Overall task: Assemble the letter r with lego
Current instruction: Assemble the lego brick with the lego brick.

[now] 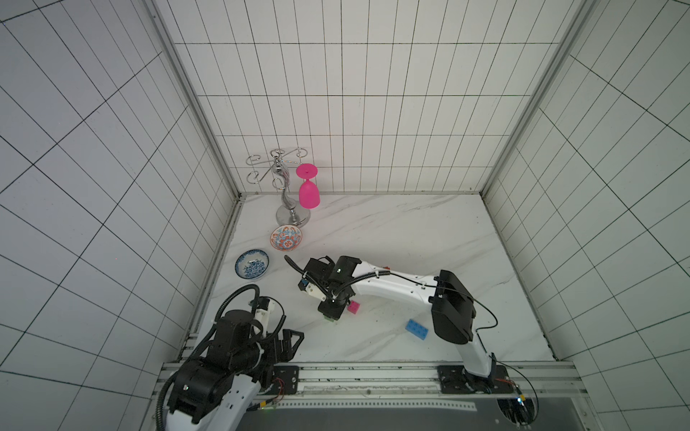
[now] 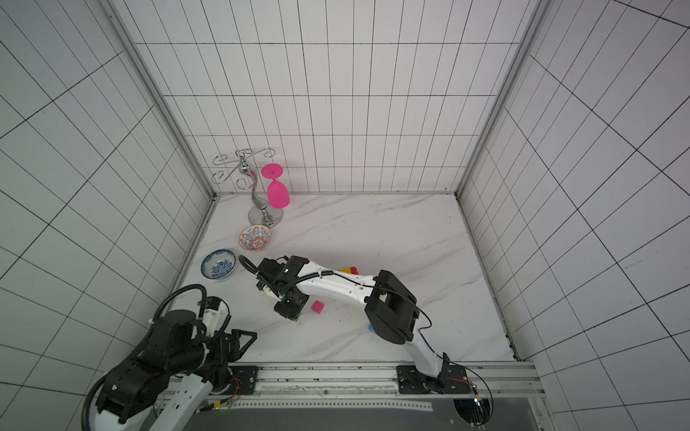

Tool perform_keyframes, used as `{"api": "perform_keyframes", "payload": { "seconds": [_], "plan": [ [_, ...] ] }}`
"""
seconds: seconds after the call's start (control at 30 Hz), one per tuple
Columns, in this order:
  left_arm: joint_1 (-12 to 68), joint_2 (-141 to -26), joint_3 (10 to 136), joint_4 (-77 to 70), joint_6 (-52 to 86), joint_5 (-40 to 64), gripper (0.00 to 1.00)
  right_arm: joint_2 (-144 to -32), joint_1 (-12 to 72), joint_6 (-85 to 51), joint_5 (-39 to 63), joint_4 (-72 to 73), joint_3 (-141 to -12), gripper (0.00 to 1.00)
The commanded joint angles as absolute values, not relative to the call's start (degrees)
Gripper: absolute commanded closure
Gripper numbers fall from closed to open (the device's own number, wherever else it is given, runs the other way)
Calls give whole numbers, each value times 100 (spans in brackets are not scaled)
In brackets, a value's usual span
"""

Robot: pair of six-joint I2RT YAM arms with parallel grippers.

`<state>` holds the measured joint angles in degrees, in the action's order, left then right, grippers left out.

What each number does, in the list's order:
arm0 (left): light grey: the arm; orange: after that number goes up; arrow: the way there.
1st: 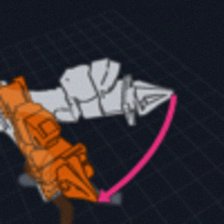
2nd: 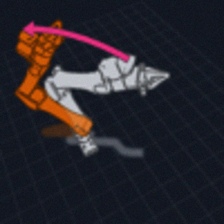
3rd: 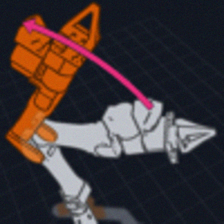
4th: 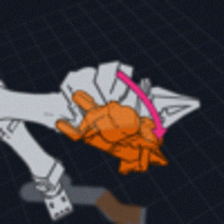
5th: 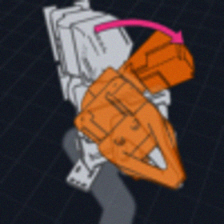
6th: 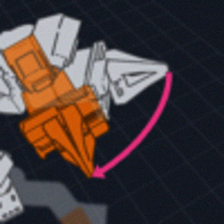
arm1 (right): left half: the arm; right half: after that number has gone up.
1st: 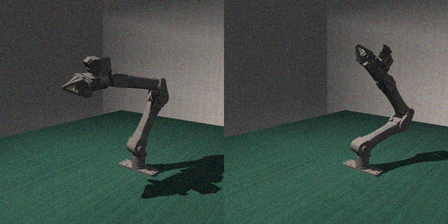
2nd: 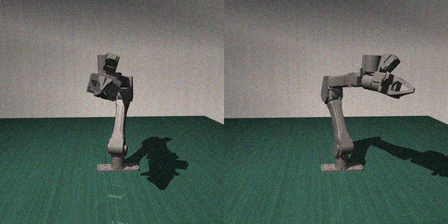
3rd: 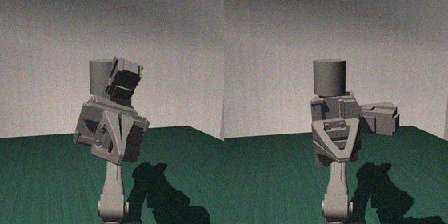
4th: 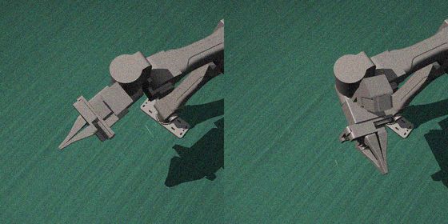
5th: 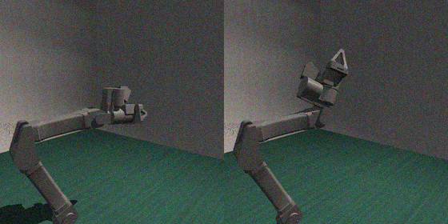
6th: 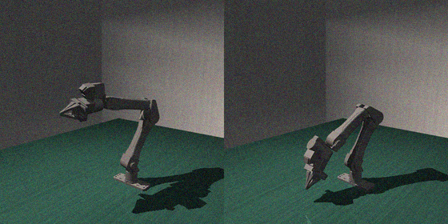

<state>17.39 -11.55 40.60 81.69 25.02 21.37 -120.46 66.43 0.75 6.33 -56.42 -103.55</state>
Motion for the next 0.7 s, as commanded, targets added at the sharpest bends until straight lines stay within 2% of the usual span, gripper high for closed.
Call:
{"api": "perform_keyframes", "payload": {
  "seconds": [0.0, 0.67],
  "plan": [
    [1715, -1038, 4175, 8303, 2469, 2206, 3, -12228, 6673, 184, 539, -5701, -10486, 100],
    [1714, -971, 4052, 8235, 2569, 2284, 3, -12712, 6697, 230, 385, -5790, -10060, 100]
  ]
}}
